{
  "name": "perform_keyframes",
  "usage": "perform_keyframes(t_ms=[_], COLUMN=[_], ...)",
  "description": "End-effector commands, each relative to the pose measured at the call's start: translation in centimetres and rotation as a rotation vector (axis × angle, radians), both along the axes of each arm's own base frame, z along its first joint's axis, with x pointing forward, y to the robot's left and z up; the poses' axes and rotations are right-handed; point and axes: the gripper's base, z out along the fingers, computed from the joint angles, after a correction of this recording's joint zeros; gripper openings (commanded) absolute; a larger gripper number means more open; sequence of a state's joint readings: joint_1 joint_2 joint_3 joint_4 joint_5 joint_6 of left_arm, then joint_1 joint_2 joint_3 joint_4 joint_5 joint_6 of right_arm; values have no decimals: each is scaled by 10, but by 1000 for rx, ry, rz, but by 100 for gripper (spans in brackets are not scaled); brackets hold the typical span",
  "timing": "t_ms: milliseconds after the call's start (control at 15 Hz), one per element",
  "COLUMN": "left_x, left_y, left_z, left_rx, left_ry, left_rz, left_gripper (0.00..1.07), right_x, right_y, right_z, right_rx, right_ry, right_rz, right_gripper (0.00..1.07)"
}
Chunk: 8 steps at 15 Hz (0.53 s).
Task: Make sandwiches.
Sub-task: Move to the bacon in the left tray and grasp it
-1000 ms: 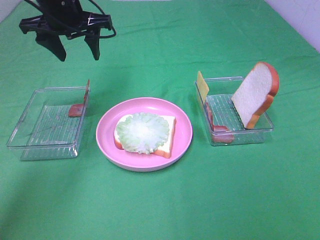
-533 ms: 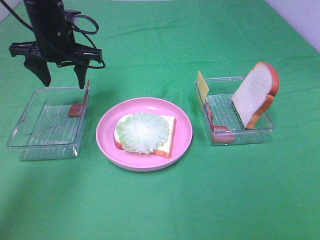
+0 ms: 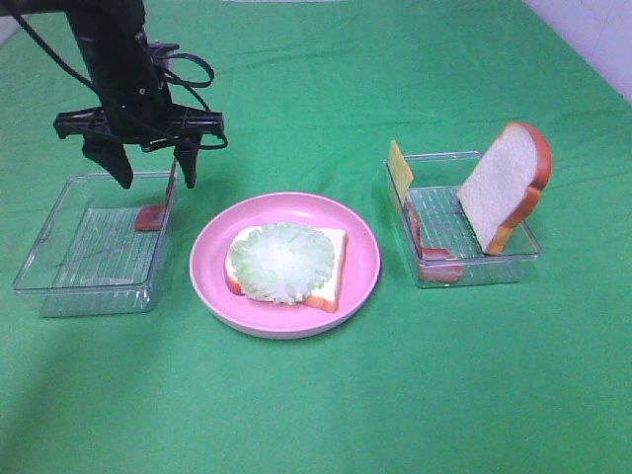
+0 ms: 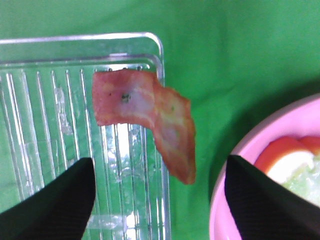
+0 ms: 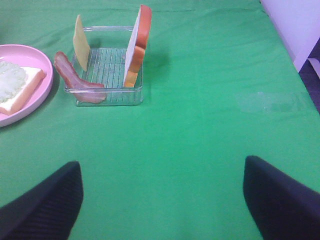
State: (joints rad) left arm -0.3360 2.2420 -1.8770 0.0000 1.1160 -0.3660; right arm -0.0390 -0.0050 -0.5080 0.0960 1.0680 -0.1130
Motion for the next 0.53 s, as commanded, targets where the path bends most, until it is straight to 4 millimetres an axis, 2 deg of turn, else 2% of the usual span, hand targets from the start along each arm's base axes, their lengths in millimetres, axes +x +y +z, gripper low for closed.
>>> perform_keyframes(t_ms=[67, 267, 533], left_x=[4, 6, 5], left_y=[-3, -3, -3], left_z=[-1, -1, -1], left_rx=[-16, -23, -22], left_ry=[-49, -67, -65], left_rz=[-8, -7, -8], left_gripper=[69, 62, 61], right_x=[-2, -2, -2], right_y=[0, 0, 0], right_z=[0, 0, 0], right_rx=[-11, -11, -11], right_ry=[-22, -22, -22], right_rz=[1, 1, 1], right_gripper=[83, 83, 83])
